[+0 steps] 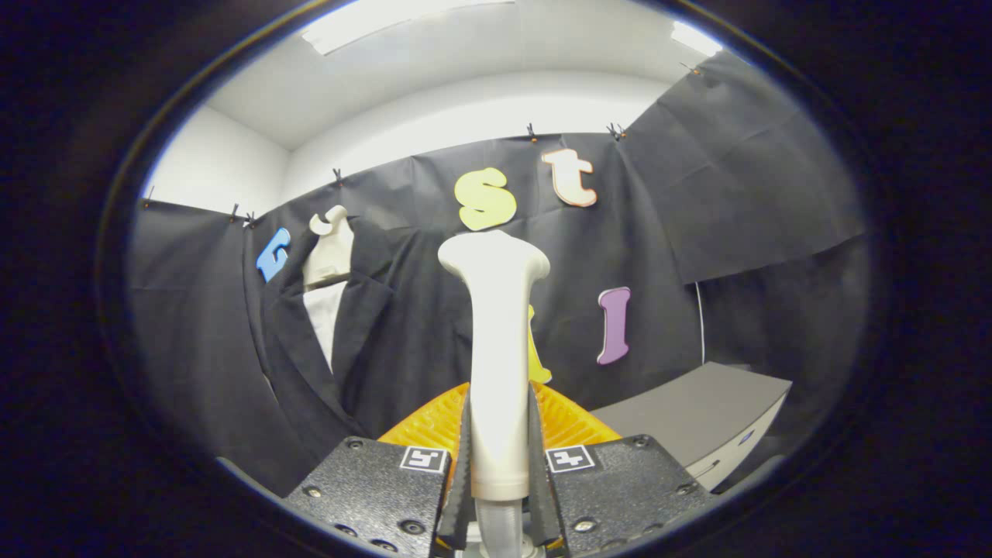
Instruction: Iron the clothes twice with a garment steamer, once on the left side and once on the right side.
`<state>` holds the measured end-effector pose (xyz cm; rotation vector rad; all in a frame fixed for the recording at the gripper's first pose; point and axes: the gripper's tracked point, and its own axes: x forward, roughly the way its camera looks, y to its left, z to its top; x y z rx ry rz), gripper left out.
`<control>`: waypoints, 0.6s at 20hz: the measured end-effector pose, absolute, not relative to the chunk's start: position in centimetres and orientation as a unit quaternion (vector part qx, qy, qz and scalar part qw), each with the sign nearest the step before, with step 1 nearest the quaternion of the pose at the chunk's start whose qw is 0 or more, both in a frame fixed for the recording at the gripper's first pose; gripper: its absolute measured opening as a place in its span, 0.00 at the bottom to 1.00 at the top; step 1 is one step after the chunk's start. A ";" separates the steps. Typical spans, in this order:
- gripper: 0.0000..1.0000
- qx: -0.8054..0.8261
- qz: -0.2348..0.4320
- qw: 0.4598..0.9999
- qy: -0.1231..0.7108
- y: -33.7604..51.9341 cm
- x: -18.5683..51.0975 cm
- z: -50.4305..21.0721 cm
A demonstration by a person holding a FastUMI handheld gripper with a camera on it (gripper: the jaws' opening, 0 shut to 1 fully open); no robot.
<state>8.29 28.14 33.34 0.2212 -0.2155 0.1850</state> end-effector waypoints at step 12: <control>0.33 0.063 0.161 0.964 -0.201 35.1 12.4 37.7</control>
